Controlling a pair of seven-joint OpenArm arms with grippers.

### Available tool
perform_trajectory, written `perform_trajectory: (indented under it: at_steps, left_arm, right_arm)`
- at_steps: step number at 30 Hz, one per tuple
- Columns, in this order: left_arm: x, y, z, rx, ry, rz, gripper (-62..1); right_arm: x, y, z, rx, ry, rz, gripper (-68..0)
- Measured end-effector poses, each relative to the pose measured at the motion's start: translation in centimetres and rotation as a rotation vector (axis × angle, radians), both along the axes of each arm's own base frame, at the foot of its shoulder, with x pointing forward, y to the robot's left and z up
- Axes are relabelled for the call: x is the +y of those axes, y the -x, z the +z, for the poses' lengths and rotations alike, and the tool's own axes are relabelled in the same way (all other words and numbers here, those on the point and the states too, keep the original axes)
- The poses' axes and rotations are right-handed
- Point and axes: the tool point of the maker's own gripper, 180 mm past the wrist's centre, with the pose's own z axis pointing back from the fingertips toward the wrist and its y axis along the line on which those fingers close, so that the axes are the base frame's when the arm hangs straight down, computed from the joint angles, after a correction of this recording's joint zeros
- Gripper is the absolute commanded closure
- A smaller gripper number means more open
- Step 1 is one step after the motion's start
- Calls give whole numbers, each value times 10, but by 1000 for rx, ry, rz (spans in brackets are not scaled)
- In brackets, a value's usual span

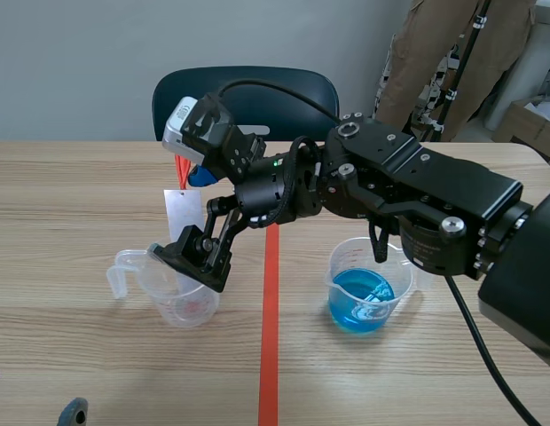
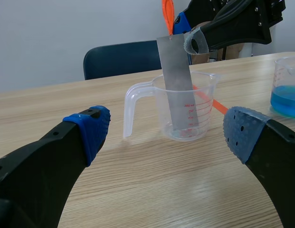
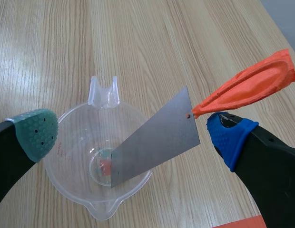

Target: Do the redox reaction experiment. return to the home posture

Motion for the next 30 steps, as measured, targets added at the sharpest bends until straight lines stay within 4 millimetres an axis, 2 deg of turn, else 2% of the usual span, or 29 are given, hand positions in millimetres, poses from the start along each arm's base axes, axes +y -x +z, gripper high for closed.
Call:
perform_trajectory:
  at_steps: [4,10,13,18,20,22,25,30]
  left_arm:
    - [0,0,-1,4,-1,1,-508]
    - [2,-6,-43,234,-69,17,-508]
    - [1,-4,-42,227,-85,-8,-508]
    - [29,-2,-1,116,-45,65,-508]
    - [33,-1,18,90,-57,49,-508]
    - [29,-4,29,117,-94,9,-508]
    - [23,-12,56,120,-111,-31,-508]
    - [4,-13,103,63,-97,-115,-508]
  right_arm:
    - [0,0,0,0,0,0,-679]
    - [0,0,0,0,0,0,-679]
    - [0,0,0,0,0,0,-679]
    - [0,0,1,-1,-4,1,-679]
    - [0,0,1,-1,-5,1,-679]
    - [1,0,1,-2,-7,1,-679]
    - [1,-3,6,-10,-12,1,-679]
    - [5,-22,44,-4,-118,-17,-679]
